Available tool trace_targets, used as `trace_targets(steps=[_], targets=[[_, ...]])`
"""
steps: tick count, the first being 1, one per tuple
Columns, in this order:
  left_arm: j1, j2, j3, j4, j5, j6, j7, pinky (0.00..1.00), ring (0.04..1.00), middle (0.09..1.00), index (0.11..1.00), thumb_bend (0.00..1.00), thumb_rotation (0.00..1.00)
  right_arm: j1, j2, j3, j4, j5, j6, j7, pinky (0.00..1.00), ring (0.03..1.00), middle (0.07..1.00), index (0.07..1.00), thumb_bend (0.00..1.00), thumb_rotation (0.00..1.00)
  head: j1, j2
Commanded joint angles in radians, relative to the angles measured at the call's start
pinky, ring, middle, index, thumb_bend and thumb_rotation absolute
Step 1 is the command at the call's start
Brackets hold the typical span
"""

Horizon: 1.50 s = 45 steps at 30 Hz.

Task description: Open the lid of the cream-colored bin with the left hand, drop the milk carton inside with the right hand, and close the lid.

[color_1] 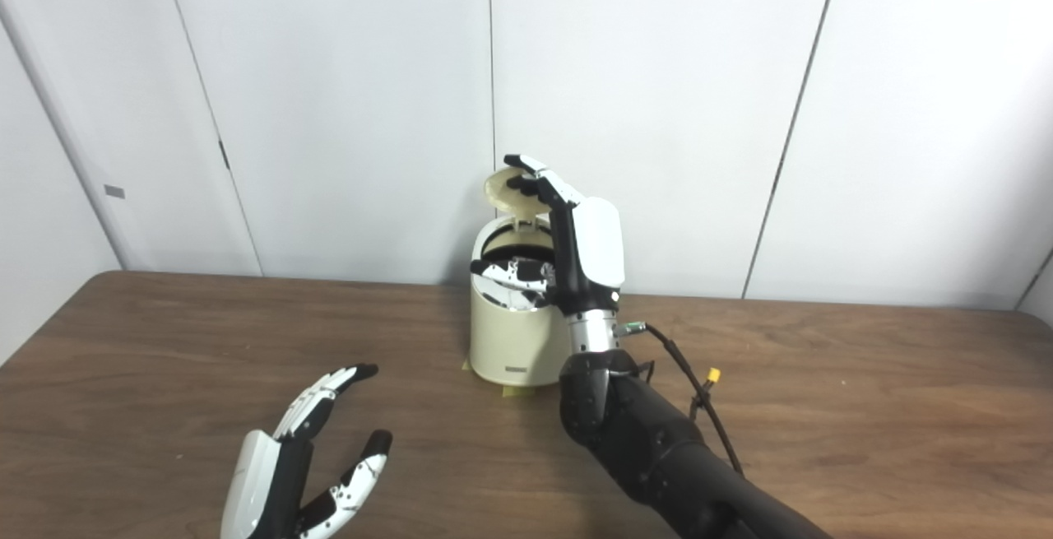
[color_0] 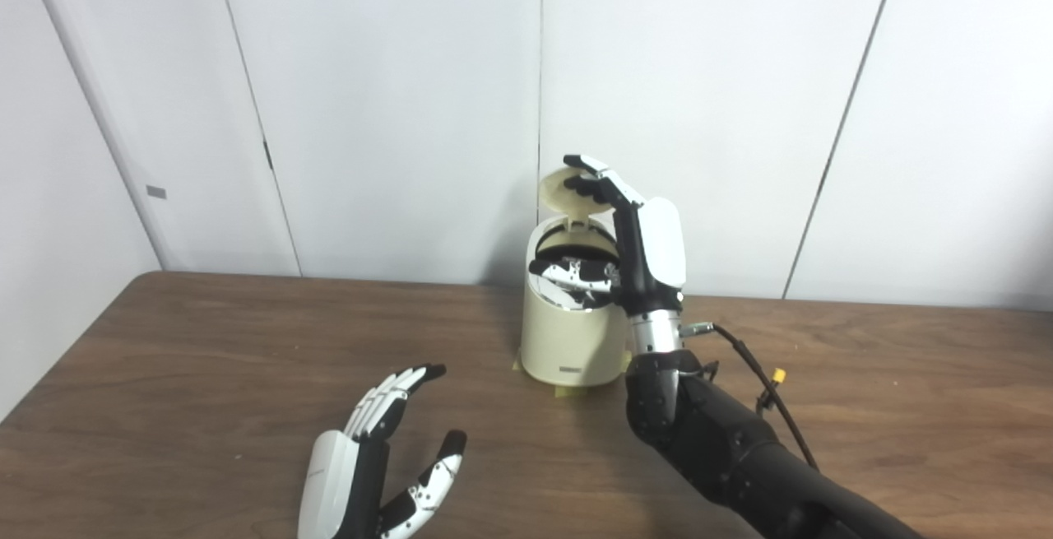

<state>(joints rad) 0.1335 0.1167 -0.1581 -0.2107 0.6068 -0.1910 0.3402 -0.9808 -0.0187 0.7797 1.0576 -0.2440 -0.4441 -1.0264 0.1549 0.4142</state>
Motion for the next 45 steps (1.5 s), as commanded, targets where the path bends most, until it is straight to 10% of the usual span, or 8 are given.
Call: trace_targets(steps=[1,10,28,41,45], targets=[[0.07,-0.055,-0.017,0.038,0.0,-0.014,0.016,0.9,0.888,0.858,0.816,0.39,0.57,-0.052,-0.002,-0.015,-0.02,0.005,-0.026,-0.025,0.67,0.746,0.774,0.742,0.75,0.05,0.001,0.001],[0.051,-0.057,-0.013,0.051,0.003,-0.005,0.019,0.89,0.875,0.852,0.819,0.37,0.53,-0.049,0.006,-0.02,-0.012,-0.022,-0.026,-0.119,0.28,0.375,0.594,0.498,0.52,0.14,-0.012,0.004],[-0.055,-0.022,-0.011,0.176,0.014,-0.032,0.052,0.87,0.874,0.849,0.813,0.34,0.51,-0.021,-0.028,-0.06,-0.084,-0.006,-0.026,-0.178,0.26,0.33,0.491,0.489,0.51,0.15,-0.096,0.002],[-0.127,-0.03,0.022,0.269,-0.06,-0.084,0.093,0.84,0.816,0.795,0.759,0.36,0.5,0.218,-0.15,-0.335,-0.557,0.107,-0.024,0.217,0.29,0.35,0.467,0.495,0.51,0.01,-0.088,0.04],[-0.137,-0.021,0.028,0.281,-0.079,-0.091,0.093,0.83,0.816,0.8,0.772,0.35,0.5,0.337,-0.169,-0.447,-0.764,0.174,0.117,0.401,0.32,0.421,0.5,0.485,0.5,0.12,-0.106,0.045]])
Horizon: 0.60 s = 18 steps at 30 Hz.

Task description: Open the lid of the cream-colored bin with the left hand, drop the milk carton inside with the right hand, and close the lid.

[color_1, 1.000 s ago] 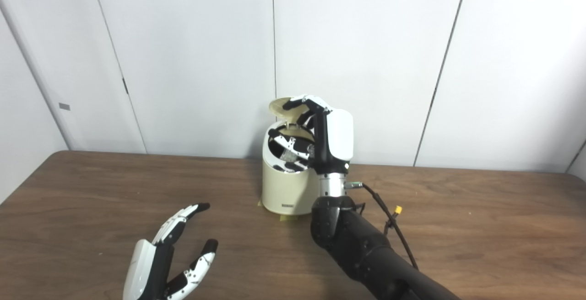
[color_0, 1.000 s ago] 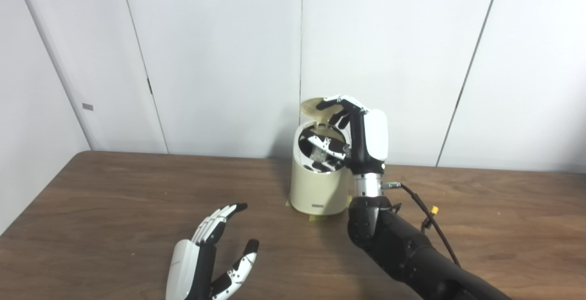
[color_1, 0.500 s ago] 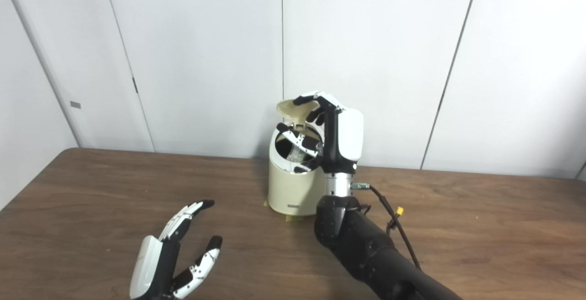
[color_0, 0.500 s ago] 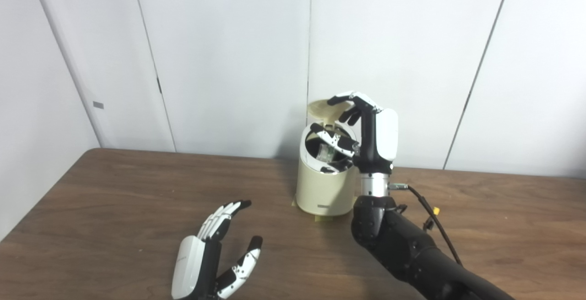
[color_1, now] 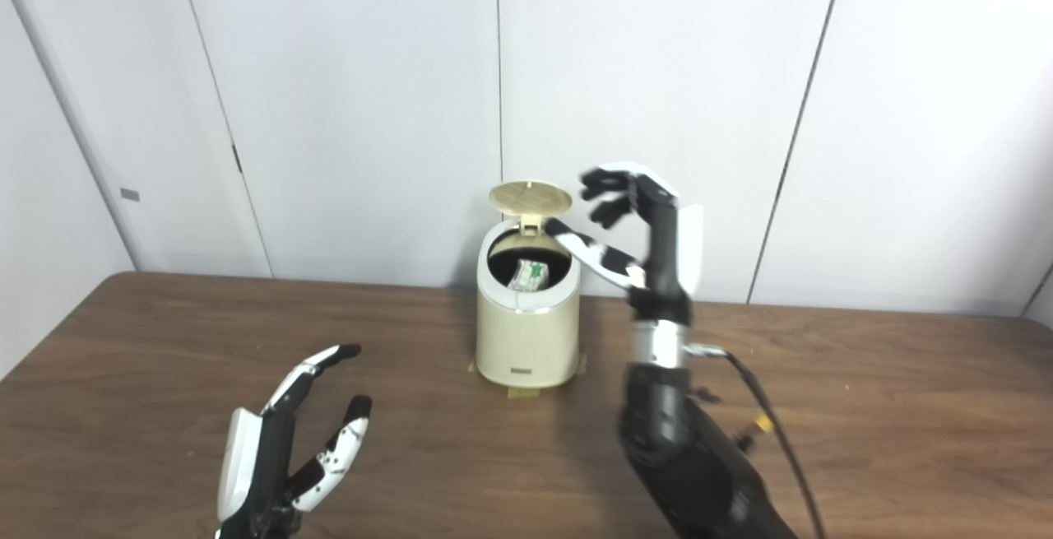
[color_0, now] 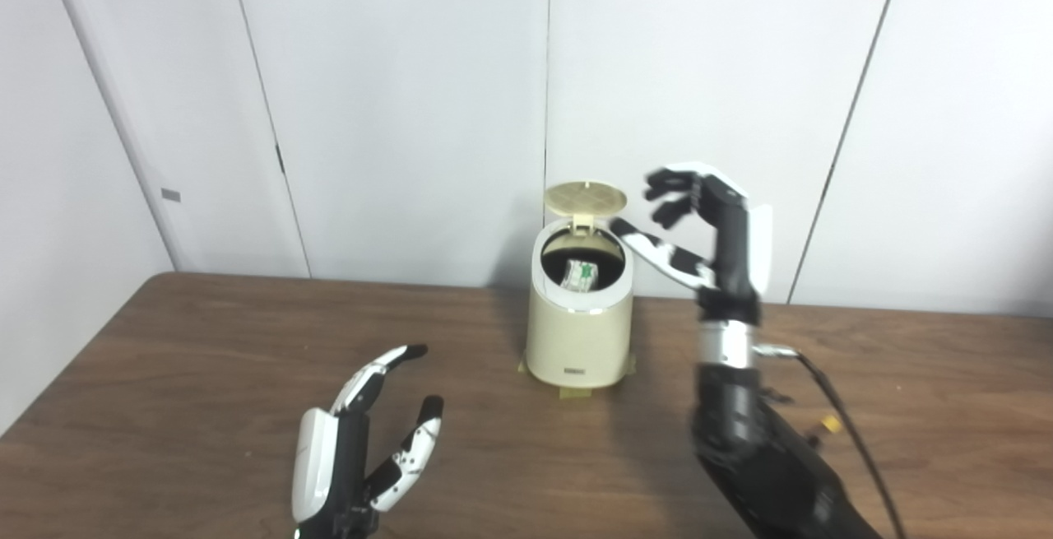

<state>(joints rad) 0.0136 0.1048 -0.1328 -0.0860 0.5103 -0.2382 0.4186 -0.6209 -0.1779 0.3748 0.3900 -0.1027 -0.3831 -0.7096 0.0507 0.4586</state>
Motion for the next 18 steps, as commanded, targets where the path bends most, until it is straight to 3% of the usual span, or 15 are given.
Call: trace_targets(steps=[1,5,7,12,15,16,18], targets=[[-0.018,-0.007,0.004,0.156,0.014,-0.043,0.012,0.83,0.817,0.802,0.778,0.35,0.51,0.001,-0.011,-0.067,-0.136,0.049,0.095,0.125,0.33,0.448,0.523,0.486,0.49,0.14,-0.005,0.001],[-0.023,-0.003,0.01,0.159,0.007,-0.04,0.003,0.83,0.821,0.813,0.793,0.35,0.52,0.089,-0.033,-0.138,-0.283,0.085,0.306,0.287,0.42,0.529,0.596,0.492,0.49,0.17,-0.02,0.003],[-0.025,-0.001,0.013,0.161,0.001,-0.036,-0.005,0.83,0.826,0.819,0.796,0.35,0.53,0.132,-0.039,-0.17,-0.331,0.09,0.374,0.35,0.46,0.562,0.62,0.494,0.49,0.16,-0.023,0.006],[-0.026,-0.001,0.022,0.161,-0.006,-0.023,-0.022,0.84,0.832,0.822,0.801,0.35,0.55,0.221,-0.023,-0.251,-0.381,0.095,0.465,0.442,0.56,0.644,0.674,0.495,0.49,0.15,-0.029,0.009],[-0.027,-0.002,0.028,0.167,-0.008,-0.025,-0.03,0.86,0.837,0.826,0.803,0.35,0.55,0.276,-0.016,-0.283,-0.38,0.079,0.484,0.473,0.63,0.69,0.713,0.496,0.49,0.15,-0.041,-0.008],[-0.028,-0.001,0.03,0.172,-0.007,-0.029,-0.03,0.86,0.838,0.825,0.802,0.35,0.55,0.292,-0.017,-0.285,-0.379,0.071,0.488,0.488,0.66,0.718,0.738,0.641,0.47,0.26,-0.044,-0.012],[-0.03,0.0,0.033,0.179,-0.014,-0.037,-0.031,0.86,0.837,0.823,0.799,0.35,0.53,0.326,-0.022,-0.283,-0.382,0.055,0.499,0.518,0.68,0.751,0.766,0.733,0.46,0.34,-0.046,-0.012]])
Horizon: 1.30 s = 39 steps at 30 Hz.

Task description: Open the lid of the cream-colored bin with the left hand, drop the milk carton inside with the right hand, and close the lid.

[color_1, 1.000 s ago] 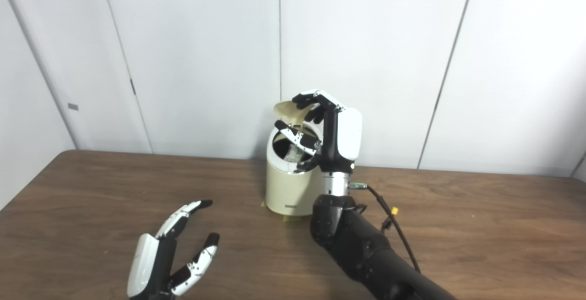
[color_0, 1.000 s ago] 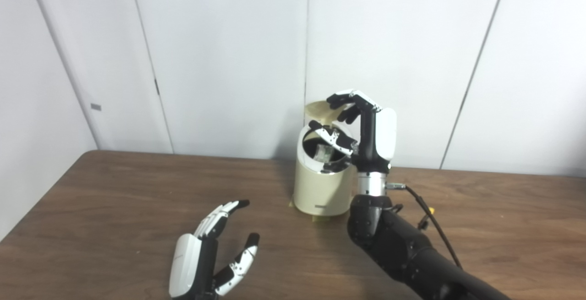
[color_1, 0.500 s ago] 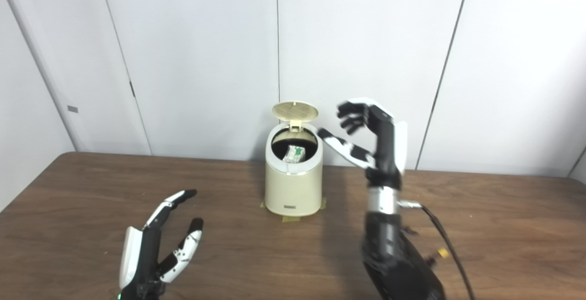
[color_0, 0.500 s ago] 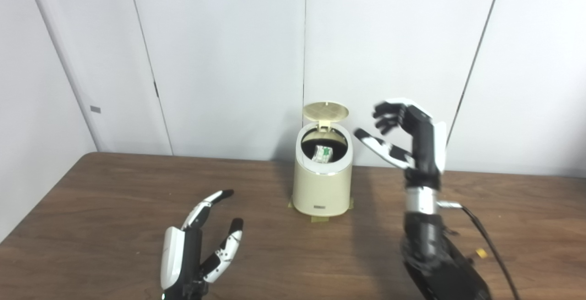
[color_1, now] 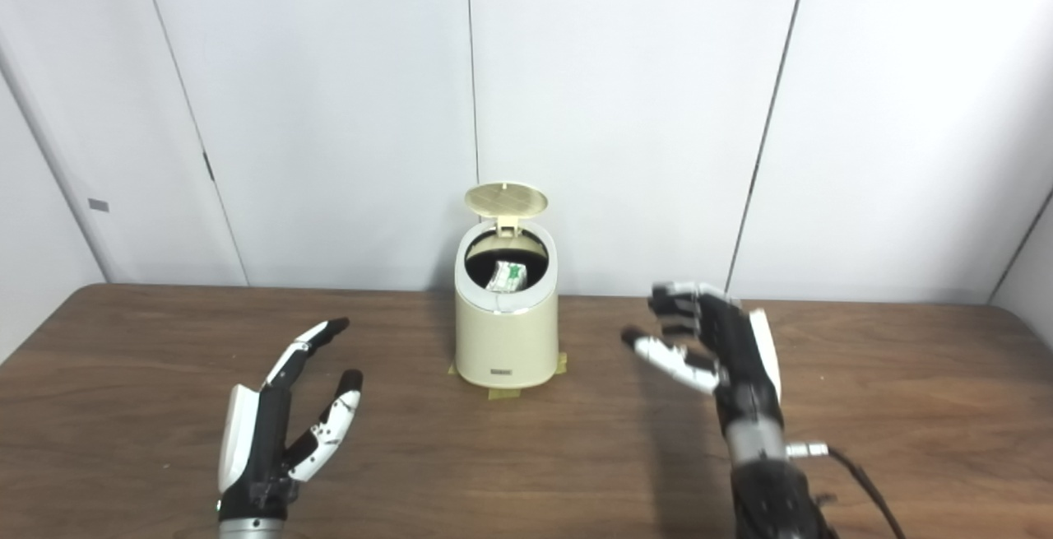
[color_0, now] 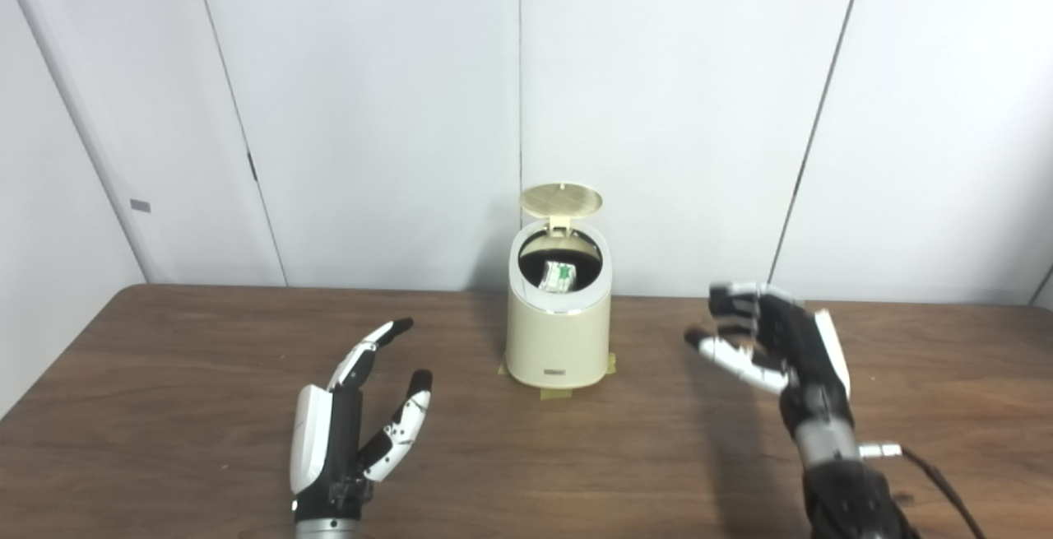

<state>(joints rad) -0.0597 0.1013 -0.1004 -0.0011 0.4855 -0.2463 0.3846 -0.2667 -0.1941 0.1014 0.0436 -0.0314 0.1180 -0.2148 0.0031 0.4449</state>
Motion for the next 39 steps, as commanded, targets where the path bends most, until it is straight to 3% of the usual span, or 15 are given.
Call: trace_targets(steps=[1,5,8,12,15,21,25,29,31,33,37,39], targets=[[0.043,0.005,0.002,0.097,0.005,-0.033,0.001,0.87,0.843,0.828,0.8,0.35,0.53,-0.014,-0.006,-0.009,-0.034,-0.027,-0.001,0.033,0.69,0.769,0.777,0.761,0.47,0.38,0.0,0.001],[0.041,0.008,0.007,0.107,-0.012,-0.044,-0.003,0.88,0.85,0.837,0.808,0.35,0.53,0.021,0.001,-0.012,-0.019,-0.07,-0.013,0.053,0.69,0.781,0.794,0.795,0.53,0.54,-0.008,-0.001],[0.042,0.009,0.007,0.106,-0.01,-0.035,-0.007,0.88,0.856,0.848,0.822,0.36,0.57,0.054,0.011,-0.025,-0.01,-0.066,-0.044,0.072,0.71,0.793,0.811,0.814,0.45,0.59,-0.011,-0.008],[0.039,0.016,0.009,0.116,-0.013,-0.046,-0.008,0.88,0.859,0.851,0.826,0.36,0.58,0.086,0.027,-0.04,0.004,-0.07,-0.095,0.08,0.71,0.781,0.794,0.795,0.29,0.54,-0.016,-0.007],[0.04,0.019,0.01,0.116,-0.017,-0.046,-0.011,0.88,0.853,0.845,0.824,0.36,0.59,0.104,0.046,-0.051,0.008,-0.08,-0.102,0.074,0.7,0.769,0.785,0.785,0.25,0.49,-0.022,-0.014],[0.044,0.028,0.01,0.112,-0.027,-0.054,-0.018,0.87,0.853,0.84,0.819,0.38,0.62,0.133,0.079,-0.073,0.025,-0.099,-0.118,0.059,0.66,0.734,0.761,0.755,0.26,0.22,-0.033,-0.01],[0.05,0.028,0.009,0.052,-0.027,-0.01,-0.052,0.91,0.87,0.852,0.826,0.42,0.74,0.137,0.089,-0.089,0.035,-0.108,-0.102,0.051,0.67,0.739,0.75,0.737,0.27,0.21,-0.03,-0.002],[0.026,0.019,-0.001,-0.052,0.038,0.05,-0.083,0.99,0.931,0.863,0.835,0.43,0.84,0.131,0.089,-0.099,0.024,-0.129,-0.084,0.048,0.66,0.729,0.744,0.733,0.28,0.22,-0.032,0.004],[0.007,0.016,-0.005,-0.102,0.059,0.083,-0.111,1.0,0.973,0.863,0.825,0.48,0.9,0.133,0.094,-0.107,0.017,-0.115,-0.083,0.058,0.66,0.727,0.745,0.734,0.28,0.23,-0.042,0.006],[-0.019,0.012,-0.01,-0.149,0.07,0.109,-0.143,1.0,0.995,0.867,0.835,0.62,0.98,0.133,0.092,-0.107,0.022,-0.113,-0.097,0.067,0.66,0.721,0.739,0.725,0.29,0.24,-0.042,0.009],[-0.087,0.009,-0.023,-0.226,0.141,0.164,-0.193,1.0,1.0,0.87,0.849,0.79,1.0,0.133,0.096,-0.113,0.02,-0.098,-0.086,0.084,0.65,0.717,0.737,0.722,0.29,0.26,-0.042,0.011],[-0.141,0.007,-0.035,-0.277,0.206,0.237,-0.249,1.0,1.0,0.886,0.866,0.84,1.0,0.133,0.104,-0.123,0.021,-0.07,-0.073,0.097,0.66,0.725,0.743,0.728,0.29,0.22,-0.043,0.015]])
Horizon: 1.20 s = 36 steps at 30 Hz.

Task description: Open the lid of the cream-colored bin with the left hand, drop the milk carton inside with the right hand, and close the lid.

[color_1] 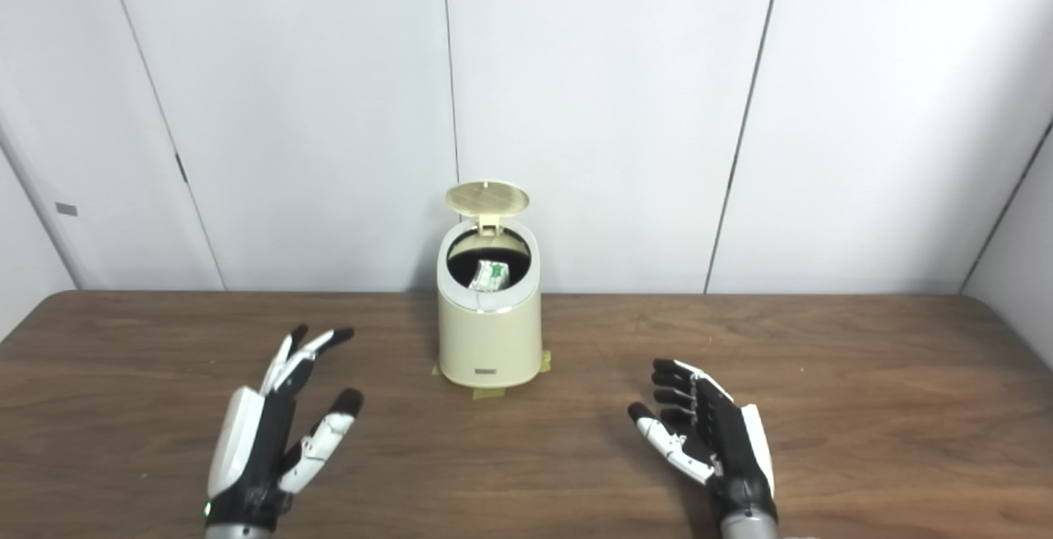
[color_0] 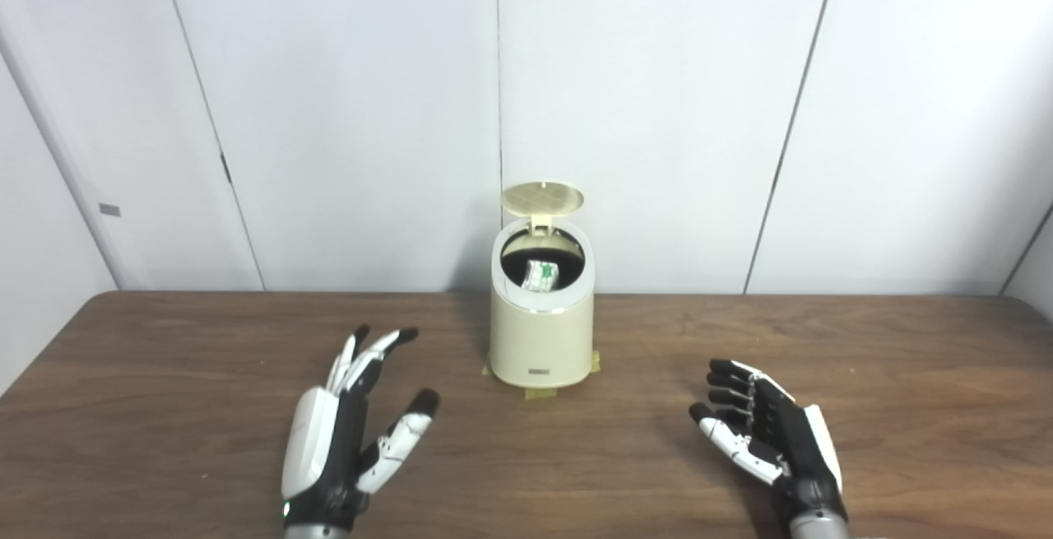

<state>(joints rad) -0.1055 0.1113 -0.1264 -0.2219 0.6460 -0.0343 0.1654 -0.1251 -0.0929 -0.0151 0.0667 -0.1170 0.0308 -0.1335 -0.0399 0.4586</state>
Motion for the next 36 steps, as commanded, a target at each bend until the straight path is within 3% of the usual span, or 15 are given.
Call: trace_targets(steps=[1,4,8,11,18,21,25,36], targets=[[-0.123,-0.005,-0.013,-0.078,0.067,0.061,-0.06,1.0,1.0,0.901,0.879,0.84,1.0,-0.008,0.006,-0.012,-0.002,0.032,0.013,0.023,0.66,0.726,0.745,0.728,0.29,0.21,0.001,0.003],[-0.198,-0.012,-0.024,-0.115,0.106,0.143,-0.134,1.0,1.0,0.91,0.889,0.83,1.0,-0.005,0.012,-0.016,-0.008,0.056,0.011,0.038,0.66,0.718,0.738,0.721,0.3,0.21,0.005,0.007],[-0.28,-0.019,-0.037,-0.114,0.158,0.205,-0.179,1.0,1.0,0.937,0.915,0.83,1.0,-0.002,0.014,-0.012,-0.013,0.066,0.023,0.048,0.66,0.716,0.738,0.724,0.3,0.21,0.01,0.006],[-0.338,-0.022,-0.049,-0.097,0.203,0.23,-0.188,1.0,1.0,0.922,0.913,0.86,1.0,-0.001,0.011,-0.008,-0.009,0.066,0.024,0.058,0.67,0.726,0.748,0.737,0.31,0.2,0.014,0.005],[-0.415,-0.047,-0.102,-0.08,0.314,0.27,-0.218,1.0,1.0,0.838,0.835,0.9,1.0,-0.004,0.007,-0.003,-0.005,0.063,0.043,0.072,0.7,0.755,0.772,0.753,0.32,0.32,0.023,0.001],[-0.459,-0.047,-0.122,-0.039,0.383,0.306,-0.244,1.0,1.0,0.849,0.845,0.98,1.0,-0.009,0.004,0.001,0.011,0.06,0.031,0.076,0.71,0.76,0.778,0.758,0.31,0.32,0.023,-0.007],[-0.525,-0.039,-0.135,0.031,0.438,0.349,-0.298,1.0,1.0,0.831,0.842,1.0,1.0,-0.014,-0.002,0.011,0.034,0.038,-0.002,0.071,0.68,0.738,0.766,0.759,0.31,0.34,0.026,-0.01],[-0.662,-0.032,-0.159,0.199,0.437,0.396,-0.336,1.0,1.0,0.82,0.817,1.0,1.0,-0.016,0.001,0.014,0.044,0.034,-0.01,0.075,0.69,0.741,0.765,0.761,0.31,0.38,0.018,-0.014]])
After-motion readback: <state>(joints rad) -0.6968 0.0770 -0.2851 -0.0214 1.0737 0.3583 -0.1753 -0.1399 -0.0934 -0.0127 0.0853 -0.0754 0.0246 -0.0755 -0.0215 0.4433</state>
